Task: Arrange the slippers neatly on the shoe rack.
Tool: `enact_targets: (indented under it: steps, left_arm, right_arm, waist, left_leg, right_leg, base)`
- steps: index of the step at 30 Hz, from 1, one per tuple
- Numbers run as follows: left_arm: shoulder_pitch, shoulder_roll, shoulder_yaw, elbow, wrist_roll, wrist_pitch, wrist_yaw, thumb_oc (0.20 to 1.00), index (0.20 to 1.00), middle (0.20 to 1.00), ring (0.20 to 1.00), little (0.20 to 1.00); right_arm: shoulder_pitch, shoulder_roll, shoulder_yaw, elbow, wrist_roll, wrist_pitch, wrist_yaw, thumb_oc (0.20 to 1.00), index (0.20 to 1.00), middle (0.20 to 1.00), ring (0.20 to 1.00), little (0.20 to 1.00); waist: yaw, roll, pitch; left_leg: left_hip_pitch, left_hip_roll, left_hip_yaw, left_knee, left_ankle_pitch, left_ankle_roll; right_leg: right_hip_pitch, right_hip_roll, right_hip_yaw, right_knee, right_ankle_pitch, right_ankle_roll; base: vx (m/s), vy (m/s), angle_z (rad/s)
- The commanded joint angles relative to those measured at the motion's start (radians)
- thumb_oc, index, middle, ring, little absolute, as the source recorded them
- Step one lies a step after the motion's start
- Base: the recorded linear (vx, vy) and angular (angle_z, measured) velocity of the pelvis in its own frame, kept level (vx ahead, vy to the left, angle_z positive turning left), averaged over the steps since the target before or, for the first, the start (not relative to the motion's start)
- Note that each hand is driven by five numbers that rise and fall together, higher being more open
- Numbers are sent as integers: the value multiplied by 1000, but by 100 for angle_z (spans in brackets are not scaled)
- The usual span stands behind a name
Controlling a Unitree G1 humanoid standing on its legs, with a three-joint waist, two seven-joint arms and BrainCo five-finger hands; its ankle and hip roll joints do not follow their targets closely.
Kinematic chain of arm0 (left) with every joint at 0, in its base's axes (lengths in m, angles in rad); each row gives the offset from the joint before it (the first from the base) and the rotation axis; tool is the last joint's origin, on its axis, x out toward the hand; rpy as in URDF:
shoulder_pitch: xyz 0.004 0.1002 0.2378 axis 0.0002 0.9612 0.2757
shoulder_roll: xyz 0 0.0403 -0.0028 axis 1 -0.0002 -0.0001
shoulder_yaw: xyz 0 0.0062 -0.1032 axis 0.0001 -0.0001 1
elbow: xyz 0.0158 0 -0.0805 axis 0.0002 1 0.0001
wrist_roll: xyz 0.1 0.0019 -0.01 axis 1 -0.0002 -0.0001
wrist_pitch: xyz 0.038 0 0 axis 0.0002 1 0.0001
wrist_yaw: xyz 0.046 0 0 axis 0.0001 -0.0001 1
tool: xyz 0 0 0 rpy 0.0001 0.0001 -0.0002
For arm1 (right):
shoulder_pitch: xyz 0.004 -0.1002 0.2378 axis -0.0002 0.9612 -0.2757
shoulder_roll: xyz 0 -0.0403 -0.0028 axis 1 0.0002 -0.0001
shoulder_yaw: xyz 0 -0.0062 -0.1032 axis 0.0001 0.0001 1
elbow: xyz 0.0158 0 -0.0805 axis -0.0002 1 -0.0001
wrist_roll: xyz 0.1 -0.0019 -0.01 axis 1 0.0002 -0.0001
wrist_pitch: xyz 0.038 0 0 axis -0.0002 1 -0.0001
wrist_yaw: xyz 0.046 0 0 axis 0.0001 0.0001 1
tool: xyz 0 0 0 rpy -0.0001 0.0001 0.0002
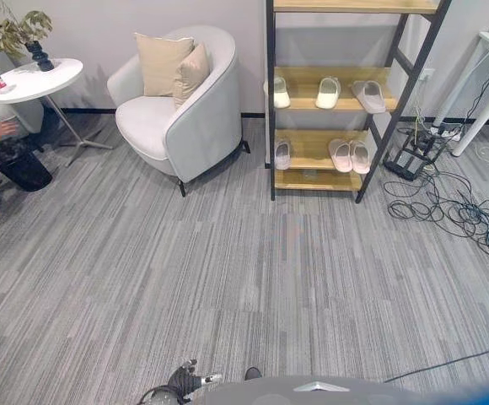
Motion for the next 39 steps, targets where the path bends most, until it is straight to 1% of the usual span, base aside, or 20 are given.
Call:
enact_targets:
  steps: [1,8,11,12,13,14,16,18,21,23,27,30,32,33,34,35,36,37,38,39]
  left_arm:
    - [-68,-9,-26,22,108,-20,25,1000,1000,1000,1000,1000]
    - [-96,-10,-71,13,147,-18,43,1000,1000,1000,1000,1000]
    - [-98,-12,-76,19,141,-12,43,1000,1000,1000,1000,1000]
    - [-96,-17,-84,24,144,-11,52,1000,1000,1000,1000,1000]
    - [-88,-27,-89,26,143,-7,65,1000,1000,1000,1000,1000]
    - [-96,-29,-97,9,137,-6,83,1000,1000,1000,1000,1000]
    - [-104,-39,-106,-19,106,-18,104,1000,1000,1000,1000,1000]
    - [-99,-47,-108,-27,88,-22,119,1000,1000,1000,1000,1000]
    - [-107,-54,-120,-5,80,-15,131,1000,1000,1000,1000,1000]
    - [-92,-60,-101,30,73,-5,132,1000,1000,1000,1000,1000]
    - [-74,-48,-83,73,98,13,128,1000,1000,1000,1000,1000]
    - [-86,-33,-67,56,83,11,132,1000,1000,1000,1000,1000]
    - [-97,-27,-51,42,53,9,134,1000,1000,1000,1000,1000]
    - [-108,-22,-37,42,23,13,134,1000,1000,1000,1000,1000]
    - [-109,-22,-33,45,18,15,134,1000,1000,1000,1000,1000]
    - [-108,-22,-36,46,19,14,132,1000,1000,1000,1000,1000]
    - [-101,-26,-39,54,28,10,130,1000,1000,1000,1000,1000]
    - [-90,-30,-42,68,39,9,123,1000,1000,1000,1000,1000]
    - [-90,-31,-42,69,39,8,124,1000,1000,1000,1000,1000]
    - [-74,-34,-40,113,102,13,121,1000,1000,1000,1000,1000]
  right_arm:
    - [-62,-28,27,-8,-8,-7,-8,1000,1000,1000,1000,1000]
    - [-85,-48,88,-66,-77,-15,-17,1000,1000,1000,1000,1000]
    - [-88,-48,102,-59,-91,-18,-20,1000,1000,1000,1000,1000]
    - [-90,-3,137,-92,-103,-24,-42,1000,1000,1000,1000,1000]
    - [-82,21,176,-133,-137,-22,-43,1000,1000,1000,1000,1000]
    - [-61,23,207,-159,-168,-26,-50,1000,1000,1000,1000,1000]
    - [-50,16,216,-159,-175,-25,-71,1000,1000,1000,1000,1000]
    - [-50,20,214,-155,-163,-27,-84,1000,1000,1000,1000,1000]
    - [-73,30,238,-183,-165,-32,-101,1000,1000,1000,1000,1000]
    - [-72,37,247,-198,-181,-34,-106,1000,1000,1000,1000,1000]
    - [-68,62,272,-243,-195,-34,-87,1000,1000,1000,1000,1000]
    - [-67,77,285,-275,-209,-28,-67,1000,1000,1000,1000,1000]
    - [-64,84,286,-283,-215,-25,-60,1000,1000,1000,1000,1000]
    - [-53,86,275,-292,-214,-23,-60,1000,1000,1000,1000,1000]
    - [-42,89,272,-291,-212,-22,-61,1000,1000,1000,1000,1000]
    - [-33,86,270,-294,-209,-22,-59,1000,1000,1000,1000,1000]
    - [-14,87,263,-305,-195,-26,-57,1000,1000,1000,1000,1000]
    - [-3,84,255,-306,-187,-27,-52,1000,1000,1000,1000,1000]
    - [-3,84,255,-306,-187,-27,-52,1000,1000,1000,1000,1000]
    - [-26,38,198,-208,-152,-43,-66,1000,1000,1000,1000,1000]
  waist:
    - [-3,-10,35]
    - [-22,0,62]
    - [-31,7,86]
    - [-35,8,95]
    - [-44,5,115]
    - [-37,-15,149]
    - [-16,-27,173]
    - [-2,-31,165]
    - [34,-25,157]
    - [37,-26,146]
    - [24,-40,112]
    - [15,-40,103]
    - [1,-28,116]
    - [-18,-3,139]
    - [-27,4,146]
    - [-35,8,151]
    - [-50,9,161]
    - [-61,4,161]
    - [-61,6,164]
    - [-62,-4,156]
  left_leg:
    - [36,70,14,11,-97,-70]
    - [31,92,37,11,-86,-87]
    - [40,121,34,13,-76,-97]
    - [33,128,40,39,-86,-98]
    - [0,137,57,148,-114,-99]
    - [-96,165,84,377,-78,-114]
    - [-221,149,97,492,-62,-94]
    - [-267,120,82,413,-81,-88]
    - [-284,96,8,214,5,-104]
    - [-251,75,-29,172,1,-92]
    - [-203,48,7,183,-44,-56]
    - [-175,24,33,189,-91,-17]
    - [-144,13,44,186,-116,15]
    - [-95,17,42,178,-140,35]
    - [-68,18,40,172,-151,35]
    - [-53,18,38,167,-156,36]
    - [-21,16,37,155,-172,30]
    - [-5,16,42,150,-186,22]
    - [-1,18,42,150,-187,21]
    - [34,21,34,130,-201,6]
  right_leg:
    - [-21,-82,-25,10,-10,109]
    - [-37,-66,-13,10,-14,98]
    - [-44,-39,-5,34,-38,74]
    - [-58,-35,5,63,-52,67]
    - [-74,-31,29,105,-76,50]
    - [-52,-27,37,103,-86,27]
    - [-10,-26,28,77,-96,21]
    - [12,-28,32,57,-104,34]
    - [48,-16,52,58,-128,46]
    - [49,-16,70,82,-139,50]
    - [35,-55,105,153,-130,80]
    - [-26,-80,125,275,-91,119]
    - [-125,-111,117,465,20,168]
    - [-199,-135,86,620,84,167]
    - [-221,-146,71,629,74,156]
    - [-238,-149,61,606,61,145]
    - [-243,-148,38,513,13,127]
    - [-263,-151,30,398,6,127]
    - [-258,-149,29,395,7,126]
    - [-264,-152,22,227,41,139]
  base:
    - [-4,-62,-1]
    - [10,-123,-3]
    - [68,-195,-1]
    - [72,-191,-4]
    - [105,-249,-7]
    - [111,-250,-28]
    - [165,-140,-28]
    - [243,53,1]
    - [311,166,-38]
    - [281,212,-76]
    - [321,326,-84]
    - [226,348,-15]
    - [220,356,12]
    - [303,309,9]
    - [327,255,6]
    - [306,59,-4]
    - [347,-32,-12]
    - [284,-51,-27]
    - [353,-198,-23]
    - [362,-212,-10]
